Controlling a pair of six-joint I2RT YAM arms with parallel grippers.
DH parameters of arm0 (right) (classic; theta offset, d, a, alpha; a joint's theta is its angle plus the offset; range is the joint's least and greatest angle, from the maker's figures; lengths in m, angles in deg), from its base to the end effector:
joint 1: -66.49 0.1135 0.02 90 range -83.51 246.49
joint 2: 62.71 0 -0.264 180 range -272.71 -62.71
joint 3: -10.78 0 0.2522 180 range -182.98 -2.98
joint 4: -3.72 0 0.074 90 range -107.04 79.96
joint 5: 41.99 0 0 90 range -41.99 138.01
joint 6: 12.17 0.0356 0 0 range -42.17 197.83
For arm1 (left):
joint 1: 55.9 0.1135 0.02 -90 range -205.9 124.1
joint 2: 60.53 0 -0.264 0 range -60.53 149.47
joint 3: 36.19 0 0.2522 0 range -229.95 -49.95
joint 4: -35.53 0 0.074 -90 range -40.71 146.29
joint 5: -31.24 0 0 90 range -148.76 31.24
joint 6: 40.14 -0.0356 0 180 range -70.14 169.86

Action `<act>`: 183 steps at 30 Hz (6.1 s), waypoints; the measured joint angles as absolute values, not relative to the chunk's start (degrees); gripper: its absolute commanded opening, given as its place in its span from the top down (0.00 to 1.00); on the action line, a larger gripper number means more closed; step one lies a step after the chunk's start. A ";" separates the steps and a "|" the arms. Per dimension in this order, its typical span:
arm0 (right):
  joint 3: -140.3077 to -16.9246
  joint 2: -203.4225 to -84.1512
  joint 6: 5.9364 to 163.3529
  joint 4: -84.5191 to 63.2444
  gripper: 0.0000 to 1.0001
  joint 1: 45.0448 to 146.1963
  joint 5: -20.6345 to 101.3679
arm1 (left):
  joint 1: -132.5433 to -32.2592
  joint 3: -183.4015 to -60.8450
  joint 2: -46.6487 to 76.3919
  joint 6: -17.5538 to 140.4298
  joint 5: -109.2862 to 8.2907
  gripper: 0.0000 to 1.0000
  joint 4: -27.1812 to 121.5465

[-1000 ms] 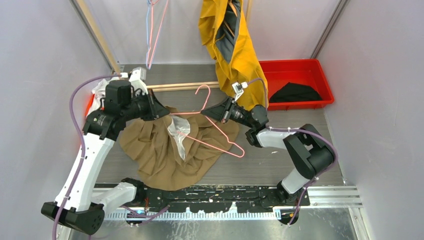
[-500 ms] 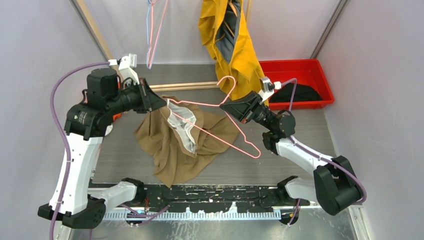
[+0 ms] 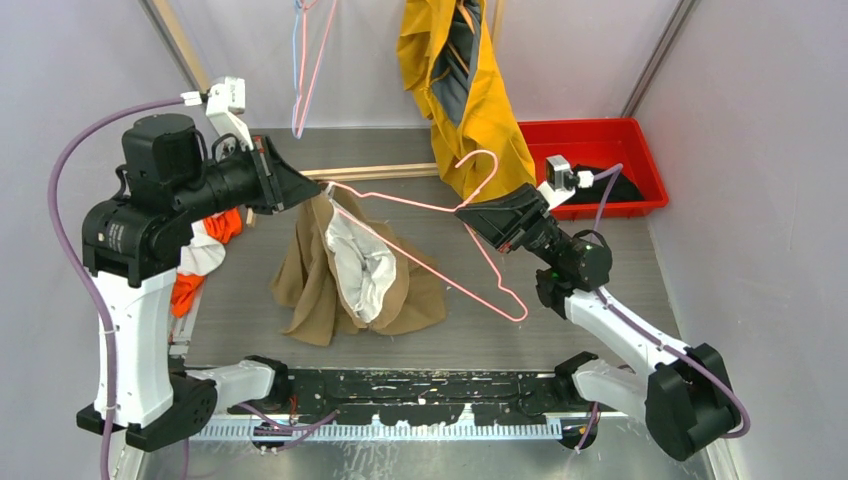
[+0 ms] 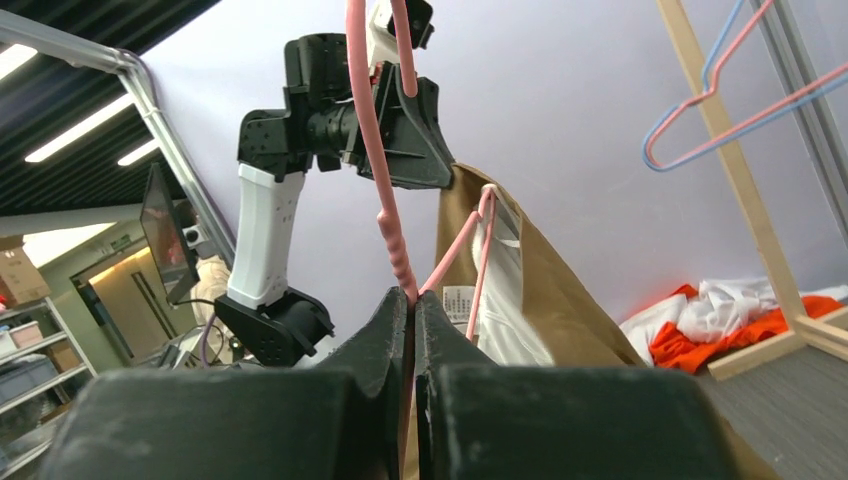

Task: Place the skirt on the hanger
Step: Hang the skirt on the hanger.

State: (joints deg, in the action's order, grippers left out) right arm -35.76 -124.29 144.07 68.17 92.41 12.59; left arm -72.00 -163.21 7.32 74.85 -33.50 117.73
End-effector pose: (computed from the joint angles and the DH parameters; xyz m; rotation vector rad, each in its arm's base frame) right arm 0.1753 0.1081 0.3585 -0.3654 0.9695 1.7011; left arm 0.1375 -0.0555 0.5330 0.1421 2.0384 -0.8934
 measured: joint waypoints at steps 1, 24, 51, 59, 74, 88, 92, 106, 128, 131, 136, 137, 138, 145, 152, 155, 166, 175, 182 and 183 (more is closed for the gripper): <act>-35.76 -123.57 144.09 68.26 0.99 92.41 12.85 | -72.00 -165.09 8.04 74.87 -33.07 0.93 118.69; -32.63 -122.89 142.65 67.52 0.99 93.45 17.31 | -72.00 -161.30 6.56 78.20 -33.46 0.94 115.90; -32.22 -128.22 137.93 67.56 0.99 98.79 22.51 | -71.72 -115.60 -9.53 87.97 -62.94 0.95 94.76; -32.22 -130.25 136.64 67.54 0.99 99.99 24.63 | -69.14 -108.89 -9.36 92.51 -64.15 0.96 84.62; -32.24 -132.13 135.41 67.54 0.99 101.21 27.45 | -66.64 -93.20 -14.60 102.04 -61.74 0.96 63.57; -32.35 -133.36 134.95 67.54 0.99 102.46 28.76 | -66.32 -87.08 -11.13 107.57 -58.18 0.97 45.58; -32.35 -133.49 134.87 67.58 0.99 102.83 29.07 | -66.32 -85.33 -9.79 109.10 -56.89 0.97 42.61; -32.78 -136.40 133.40 68.57 0.99 105.17 31.41 | -66.27 -85.26 -12.37 109.67 -55.97 0.97 39.79; -34.93 -148.48 131.65 72.11 0.99 111.33 30.93 | -65.27 -86.36 -15.67 108.25 -57.63 0.97 42.89; -34.93 -150.71 130.80 71.89 0.99 112.80 30.82 | -65.27 -86.84 -16.35 107.86 -57.55 0.97 43.88; -34.93 -153.47 129.29 71.80 0.99 113.72 31.08 | -65.25 -88.54 -17.03 107.37 -57.70 0.97 44.47; -34.97 -153.93 128.90 71.80 0.99 113.80 31.30 | -65.25 -88.76 -17.23 107.29 -57.70 0.96 44.47; -35.06 -154.36 128.57 71.76 0.99 113.87 31.49 | -65.25 -88.87 -17.36 107.22 -57.70 0.96 44.47; -39.87 -158.41 126.98 71.56 0.99 114.15 32.24 | -65.09 -89.15 -17.92 106.44 -58.84 0.97 44.47; -43.34 -160.11 125.93 71.56 0.99 114.17 32.24 | -64.92 -89.15 -18.62 106.02 -59.19 0.96 45.19; -43.34 -160.11 125.55 71.52 0.99 114.17 31.76 | -64.92 -89.26 -18.95 105.23 -59.21 0.96 46.39; -41.11 -155.26 125.05 69.51 0.99 114.20 26.64 | -64.94 -108.06 -17.66 94.54 -58.18 0.83 75.39; -41.11 -156.02 125.14 65.88 0.99 115.27 21.44 | -65.99 -109.74 -18.32 89.34 -48.85 0.82 85.27; -43.91 -158.12 124.53 59.65 0.99 116.36 18.01 | -65.99 -111.16 -21.90 86.83 -50.60 0.74 95.24; -44.37 -158.49 124.46 59.58 0.99 116.54 17.88 | -65.99 -111.23 -22.47 86.83 -50.33 0.69 95.90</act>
